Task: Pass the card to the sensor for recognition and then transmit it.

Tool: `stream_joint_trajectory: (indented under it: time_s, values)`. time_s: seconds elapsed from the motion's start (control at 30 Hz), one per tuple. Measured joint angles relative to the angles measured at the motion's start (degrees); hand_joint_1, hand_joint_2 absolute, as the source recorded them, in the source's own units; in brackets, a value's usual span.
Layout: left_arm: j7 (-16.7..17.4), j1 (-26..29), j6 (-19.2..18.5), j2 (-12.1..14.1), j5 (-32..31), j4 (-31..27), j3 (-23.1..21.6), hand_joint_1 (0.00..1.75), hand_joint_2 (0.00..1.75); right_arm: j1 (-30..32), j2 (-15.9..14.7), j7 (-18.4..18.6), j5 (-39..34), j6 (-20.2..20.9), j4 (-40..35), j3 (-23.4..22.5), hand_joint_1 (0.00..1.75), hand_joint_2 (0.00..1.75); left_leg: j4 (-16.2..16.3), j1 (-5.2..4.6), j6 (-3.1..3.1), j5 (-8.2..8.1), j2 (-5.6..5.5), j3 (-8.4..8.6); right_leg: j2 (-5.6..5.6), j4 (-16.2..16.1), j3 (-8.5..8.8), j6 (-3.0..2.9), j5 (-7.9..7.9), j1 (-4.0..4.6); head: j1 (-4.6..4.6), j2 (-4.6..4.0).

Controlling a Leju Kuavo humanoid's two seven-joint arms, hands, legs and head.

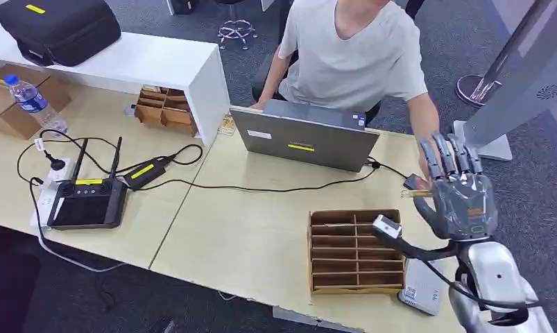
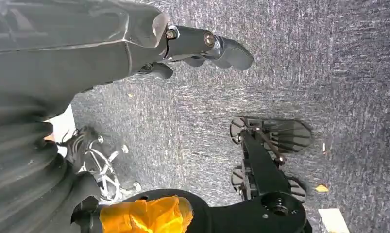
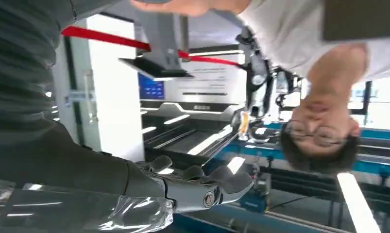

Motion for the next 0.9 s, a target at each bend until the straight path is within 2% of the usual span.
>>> stream_joint_trajectory:
  time_s: [0.17,0.33,0.57,0.7,0.9]
  values:
    - [0.22,0.00,0.00,0.00,-0.13,0.00,0.00,0.00,1.75,-0.17,-0.15,-1.40,1.09,-0.76,2.40,-4.91,0.00,1.75,-0.01,0.00,0.00,0.00,0.01,0.00,0.02,0.01,0.00,0.00,0.00,0.00,-0.02,0.00]
    - [0.22,-0.01,0.24,-0.02,-0.15,0.00,0.00,0.00,1.75,-0.12,-0.13,-1.88,1.97,-1.12,3.67,-6.49,0.00,1.75,-0.01,0.01,0.00,0.00,0.01,0.00,0.00,0.01,0.00,0.00,0.00,0.00,0.00,0.00]
    - [0.28,-0.04,0.22,-0.02,-0.46,0.00,0.00,0.00,1.75,-0.76,-0.35,-0.30,3.72,-0.87,6.12,-8.96,0.00,1.75,-0.01,0.00,0.00,0.00,0.01,0.00,0.01,0.00,0.00,0.00,0.00,0.00,-0.02,0.00]
    - [0.28,-0.03,0.07,-0.02,-0.63,0.00,0.00,0.00,1.75,-2.17,-1.51,1.03,6.21,-1.18,11.26,-11.78,0.00,1.75,0.00,-0.01,0.00,0.00,-0.01,0.00,-0.02,-0.01,0.01,0.00,0.00,-0.01,0.00,0.00]
    - [0.42,-0.04,-0.11,0.00,-1.16,0.00,0.00,0.00,1.75,-4.49,-4.33,2.95,10.38,-3.80,23.52,-17.92,0.00,1.75,0.03,-0.02,0.01,0.00,-0.10,-0.02,-0.11,-0.05,0.03,0.01,0.00,-0.01,0.00,0.00]
